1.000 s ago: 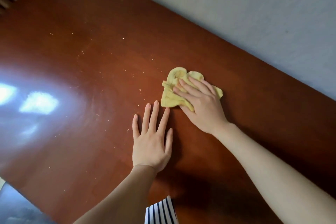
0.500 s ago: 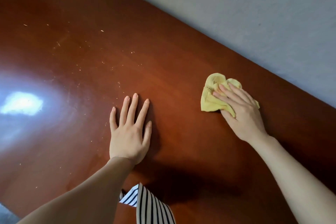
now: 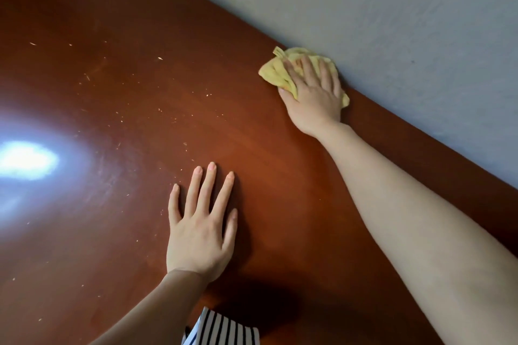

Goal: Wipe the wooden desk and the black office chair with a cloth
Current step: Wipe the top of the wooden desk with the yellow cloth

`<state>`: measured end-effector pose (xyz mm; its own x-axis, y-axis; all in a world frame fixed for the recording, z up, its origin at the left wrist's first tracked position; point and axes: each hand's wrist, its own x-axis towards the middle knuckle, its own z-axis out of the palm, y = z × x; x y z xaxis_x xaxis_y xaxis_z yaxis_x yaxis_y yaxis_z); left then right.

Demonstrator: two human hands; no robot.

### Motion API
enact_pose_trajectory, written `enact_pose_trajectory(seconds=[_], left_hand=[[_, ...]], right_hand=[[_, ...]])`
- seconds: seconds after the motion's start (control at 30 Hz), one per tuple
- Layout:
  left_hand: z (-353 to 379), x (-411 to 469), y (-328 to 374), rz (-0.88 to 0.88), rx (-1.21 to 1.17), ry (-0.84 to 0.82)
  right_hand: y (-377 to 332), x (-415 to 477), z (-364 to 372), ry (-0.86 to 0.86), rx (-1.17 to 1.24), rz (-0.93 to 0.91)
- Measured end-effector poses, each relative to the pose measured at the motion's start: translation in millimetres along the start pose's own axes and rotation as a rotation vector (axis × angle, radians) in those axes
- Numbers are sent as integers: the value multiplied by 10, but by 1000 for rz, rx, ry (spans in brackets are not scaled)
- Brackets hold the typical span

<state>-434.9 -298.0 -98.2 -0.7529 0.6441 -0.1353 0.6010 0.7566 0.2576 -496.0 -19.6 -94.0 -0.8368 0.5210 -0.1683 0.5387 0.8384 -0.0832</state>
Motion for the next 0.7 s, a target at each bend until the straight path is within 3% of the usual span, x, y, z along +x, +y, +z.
enact_pose_trajectory(seconds=[0.23, 0.37, 0.5, 0.7], left_hand=[[16, 2, -24, 4, 26, -7], [25, 1, -34, 2, 31, -6], [15, 16, -34, -3, 39, -10], [-14, 2, -19, -11, 7, 5]], right_hand=[[-838, -49, 47, -72, 9, -329], [-978, -433, 104, -41, 82, -482], [-763, -876, 127, -35, 180, -468], [-105, -1702, 213, -14, 190, -248]])
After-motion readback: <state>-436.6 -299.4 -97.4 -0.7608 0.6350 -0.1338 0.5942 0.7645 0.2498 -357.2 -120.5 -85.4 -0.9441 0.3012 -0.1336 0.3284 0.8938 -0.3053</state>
